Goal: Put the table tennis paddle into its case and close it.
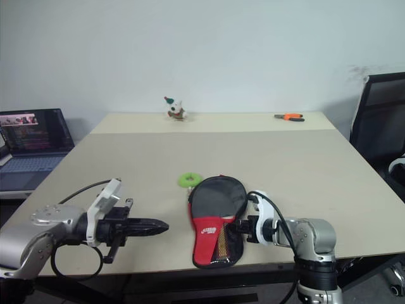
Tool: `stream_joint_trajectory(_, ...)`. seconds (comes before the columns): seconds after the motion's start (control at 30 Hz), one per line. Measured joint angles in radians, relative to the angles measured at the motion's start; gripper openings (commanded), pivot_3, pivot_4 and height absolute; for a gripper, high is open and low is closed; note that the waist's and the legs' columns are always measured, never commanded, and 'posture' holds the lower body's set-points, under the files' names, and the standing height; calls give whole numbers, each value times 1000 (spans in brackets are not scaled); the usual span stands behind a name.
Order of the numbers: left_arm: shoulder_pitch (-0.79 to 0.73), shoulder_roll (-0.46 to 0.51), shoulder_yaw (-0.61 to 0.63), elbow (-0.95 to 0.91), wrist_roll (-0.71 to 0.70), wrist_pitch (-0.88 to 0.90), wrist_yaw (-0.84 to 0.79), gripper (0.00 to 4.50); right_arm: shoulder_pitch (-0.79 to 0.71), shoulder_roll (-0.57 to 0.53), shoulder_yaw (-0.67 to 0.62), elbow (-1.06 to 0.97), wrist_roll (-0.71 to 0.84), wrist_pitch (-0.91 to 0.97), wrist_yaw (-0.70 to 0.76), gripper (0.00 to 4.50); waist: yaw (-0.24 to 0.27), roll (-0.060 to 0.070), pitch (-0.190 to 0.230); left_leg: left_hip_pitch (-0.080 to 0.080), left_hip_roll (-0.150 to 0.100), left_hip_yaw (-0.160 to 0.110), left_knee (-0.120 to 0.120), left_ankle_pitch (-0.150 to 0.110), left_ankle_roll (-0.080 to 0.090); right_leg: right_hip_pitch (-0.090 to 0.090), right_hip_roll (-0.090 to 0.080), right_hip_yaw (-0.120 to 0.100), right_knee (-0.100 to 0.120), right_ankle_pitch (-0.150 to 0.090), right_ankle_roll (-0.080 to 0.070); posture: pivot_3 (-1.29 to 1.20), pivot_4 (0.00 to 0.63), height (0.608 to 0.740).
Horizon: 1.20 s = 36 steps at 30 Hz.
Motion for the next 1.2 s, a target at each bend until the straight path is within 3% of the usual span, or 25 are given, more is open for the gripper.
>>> stream_joint_trajectory(0.13,3,-1,0,-1,5,-1,3,0,22,-42,47,-34,16,-30,20,2385,2,0,0,0,0,0,0,0,0,0,0,0,-1,0,0,0,150,740)
stream_joint_trajectory(0.33,19,-6,1,0,7,-5,28,0,98,-237,182,-136,50,-175,142,4419,26,0,0,-2,0,-1,1,0,0,3,0,-2,-8,0,1,0,150,740)
stream_joint_trajectory(0.53,18,-16,5,14,7,-12,70,0,92,-392,195,-145,94,-277,278,4482,32,0,0,-5,0,-2,1,0,0,1,0,-3,-11,2,3,0,150,740)
stream_joint_trajectory(0.63,-10,-40,6,53,8,-10,116,0,6,-369,155,-132,152,-316,319,4482,26,0,0,-5,3,-1,1,0,0,1,2,-2,-11,3,1,0,150,740)
stream_joint_trajectory(0.73,-53,-64,6,87,12,-9,162,0,-91,-288,158,-49,127,-400,268,4482,24,0,0,-5,4,-2,1,0,0,1,5,-3,-11,5,-2,0,150,740)
stream_joint_trajectory(0.83,-85,-102,3,126,45,-18,228,617,-102,-229,213,57,44,-476,197,4500,29,0,0,-6,4,-2,1,0,0,0,5,-3,-11,6,-3,0,150,740)
stream_joint_trajectory(1.0,-172,-169,-34,251,172,-84,356,2390,-100,-151,265,125,-14,-537,139,4500,33,0,0,-7,2,-3,1,0,0,0,5,-4,-11,8,-6,0,150,740)
stream_joint_trajectory(1.2,-357,-327,-100,526,330,-178,517,4482,-81,-139,319,127,-44,-562,137,4500,37,0,0,-8,1,-4,4,0,0,1,5,-5,-11,9,-5,0,150,740)
